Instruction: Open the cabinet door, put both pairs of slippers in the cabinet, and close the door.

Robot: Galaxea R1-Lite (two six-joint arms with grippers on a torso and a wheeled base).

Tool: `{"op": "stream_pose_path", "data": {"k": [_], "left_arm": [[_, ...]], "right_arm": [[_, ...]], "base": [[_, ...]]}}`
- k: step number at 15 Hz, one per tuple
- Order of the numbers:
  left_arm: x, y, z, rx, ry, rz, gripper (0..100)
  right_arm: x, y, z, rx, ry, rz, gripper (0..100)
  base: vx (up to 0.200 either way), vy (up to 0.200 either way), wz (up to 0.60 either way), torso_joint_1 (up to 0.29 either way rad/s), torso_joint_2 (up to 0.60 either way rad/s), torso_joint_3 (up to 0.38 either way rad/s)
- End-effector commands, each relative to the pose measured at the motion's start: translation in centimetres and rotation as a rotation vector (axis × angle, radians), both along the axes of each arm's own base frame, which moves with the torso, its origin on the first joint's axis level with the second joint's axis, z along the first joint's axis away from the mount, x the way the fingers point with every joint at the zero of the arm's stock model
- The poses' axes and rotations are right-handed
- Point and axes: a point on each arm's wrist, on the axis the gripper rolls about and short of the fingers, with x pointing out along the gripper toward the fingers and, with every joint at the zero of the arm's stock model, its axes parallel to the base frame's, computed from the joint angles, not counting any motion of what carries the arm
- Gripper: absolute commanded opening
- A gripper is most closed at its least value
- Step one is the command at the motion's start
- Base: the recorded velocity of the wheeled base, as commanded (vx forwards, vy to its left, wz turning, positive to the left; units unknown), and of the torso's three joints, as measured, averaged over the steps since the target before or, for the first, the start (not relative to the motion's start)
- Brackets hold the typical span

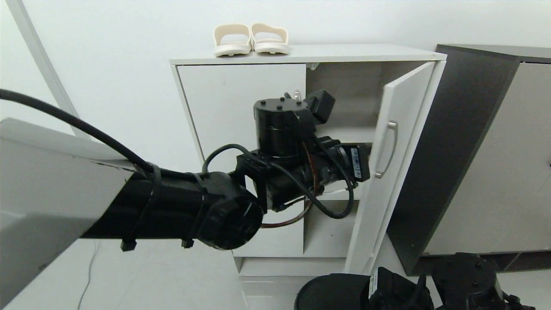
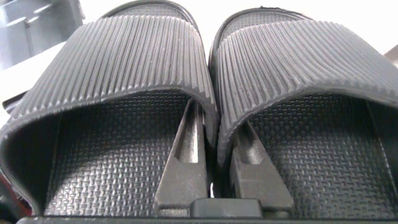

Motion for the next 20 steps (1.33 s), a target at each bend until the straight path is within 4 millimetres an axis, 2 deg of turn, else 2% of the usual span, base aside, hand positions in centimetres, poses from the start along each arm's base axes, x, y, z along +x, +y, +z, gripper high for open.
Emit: {"op": "stream_pose_path", "data": {"k": [1,5,7,9,12,13,14,15,16,17,19,20], "left_arm": [[-1.0,-1.0,-0.1,-0.001,-0.001,-0.035,0],[0.2,0.4,0.1,-0.004,-0.002,0.011,0],[0.6,2.4,1.0,-0.013,-0.010,0.054,0],[0.1,5.3,2.3,-0.016,-0.023,0.102,0],[-2.4,10.9,4.7,-0.023,-0.057,0.185,0],[-2.7,11.4,4.8,-0.018,-0.058,0.195,0],[-5.3,14.8,4.9,0.046,-0.065,0.297,0],[-6.9,16.3,4.3,0.103,-0.076,0.363,0],[-7.8,17.2,4.0,0.126,-0.090,0.403,0],[-10.2,19.5,2.8,0.193,-0.123,0.498,0],[-12.9,21.9,0.9,0.256,-0.137,0.588,0],[-14.8,23.7,-0.8,0.279,-0.122,0.657,0]], "right_arm": [[-0.1,0.0,0.0,0.000,0.000,0.001,0],[-0.1,0.0,0.0,0.001,-0.001,0.001,0],[0.2,0.1,0.1,0.007,-0.005,-0.007,0],[3.1,0.7,0.4,0.022,-0.021,-0.151,0],[7.8,2.7,0.6,0.064,-0.030,-0.526,0],[8.2,2.9,0.5,0.066,-0.033,-0.547,0],[10.8,4.1,0.0,0.059,-0.085,-0.718,0],[12.0,4.6,-0.5,0.056,-0.106,-0.809,0],[12.6,4.8,-0.7,0.053,-0.118,-0.847,0],[13.7,4.9,-1.3,0.036,-0.149,-0.931,0],[14.2,5.1,-1.5,0.024,-0.170,-0.979,0],[14.4,5.1,-1.4,0.022,-0.189,-1.011,0]], "base": [[-0.200,0.000,0.00,-0.002,0.00,0.002],[0.000,0.000,0.00,0.000,0.00,0.000],[0.000,0.000,0.00,0.000,0.00,0.000],[0.000,0.000,0.00,0.000,0.00,0.000],[0.000,0.000,0.00,0.000,0.00,0.000],[0.000,0.000,0.00,0.000,0.00,0.000],[0.000,0.000,0.00,0.000,0.00,0.000],[0.000,0.000,0.00,0.000,0.00,0.000],[0.000,0.000,0.00,0.000,0.00,0.000],[0.000,0.000,0.00,0.000,0.00,0.000],[0.000,0.000,0.00,0.000,0.00,0.000],[0.000,0.000,0.00,0.000,0.00,0.000]]}}
